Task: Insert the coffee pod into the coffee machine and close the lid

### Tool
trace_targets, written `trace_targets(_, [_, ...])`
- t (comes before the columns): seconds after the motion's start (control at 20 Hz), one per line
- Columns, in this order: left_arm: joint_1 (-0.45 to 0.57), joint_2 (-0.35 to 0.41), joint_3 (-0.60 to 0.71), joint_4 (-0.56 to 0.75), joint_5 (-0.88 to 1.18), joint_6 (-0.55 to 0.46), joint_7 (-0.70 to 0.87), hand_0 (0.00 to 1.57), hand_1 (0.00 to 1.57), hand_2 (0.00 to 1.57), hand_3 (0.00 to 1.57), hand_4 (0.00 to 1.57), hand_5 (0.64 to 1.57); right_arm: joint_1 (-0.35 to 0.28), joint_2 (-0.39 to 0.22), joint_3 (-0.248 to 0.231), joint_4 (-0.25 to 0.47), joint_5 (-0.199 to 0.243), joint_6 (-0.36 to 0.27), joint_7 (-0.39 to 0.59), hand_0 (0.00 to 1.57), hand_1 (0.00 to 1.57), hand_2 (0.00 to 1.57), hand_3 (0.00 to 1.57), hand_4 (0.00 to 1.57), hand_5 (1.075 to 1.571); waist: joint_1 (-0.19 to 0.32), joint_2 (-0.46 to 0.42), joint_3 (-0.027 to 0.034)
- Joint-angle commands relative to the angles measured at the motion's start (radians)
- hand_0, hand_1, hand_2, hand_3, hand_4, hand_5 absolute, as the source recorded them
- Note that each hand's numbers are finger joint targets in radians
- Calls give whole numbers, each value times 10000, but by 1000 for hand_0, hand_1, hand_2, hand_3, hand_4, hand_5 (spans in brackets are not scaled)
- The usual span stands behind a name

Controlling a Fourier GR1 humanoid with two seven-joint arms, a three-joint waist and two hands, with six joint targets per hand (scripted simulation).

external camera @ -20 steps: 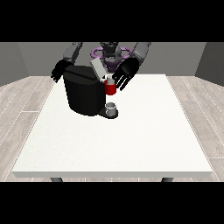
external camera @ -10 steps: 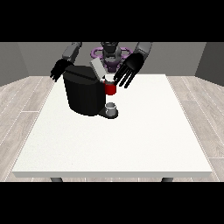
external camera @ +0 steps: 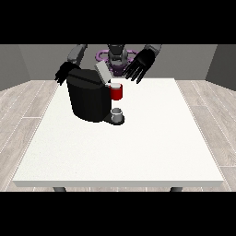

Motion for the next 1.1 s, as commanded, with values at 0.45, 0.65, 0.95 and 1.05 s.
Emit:
trace_targets(0.45, [2979, -2160, 2603, -316, 3624, -361, -932, 0, 0, 0, 0, 0, 1571, 1997, -152, -614, 398, -344, 40, -191, 0, 0, 0, 0, 370, 1571, 1657, -2741, -12])
trace_targets(0.65, [4051, -2609, 2526, -670, 3792, -97, -1219, 0, 0, 0, 0, 0, 1571, 2074, -387, -492, 123, -327, 436, -503, 0, 0, 0, 0, 492, 1571, 1948, -3070, -5])
trace_targets(0.95, [4957, -3079, 2992, -672, 4646, -431, -676, 0, 0, 0, 0, 0, 1571, 1530, -964, 8, -917, -266, 1021, 956, 0, 0, 0, 0, 370, 1571, 2360, -4237, -9])
trace_targets(1.05, [5238, -3285, 2978, -825, 4790, -342, -431, 0, 0, 0, 0, 0, 1571, 1574, -1230, -41, -1219, -509, 1496, 1011, 0, 0, 0, 0, 257, 1571, 2268, -4296, -5])
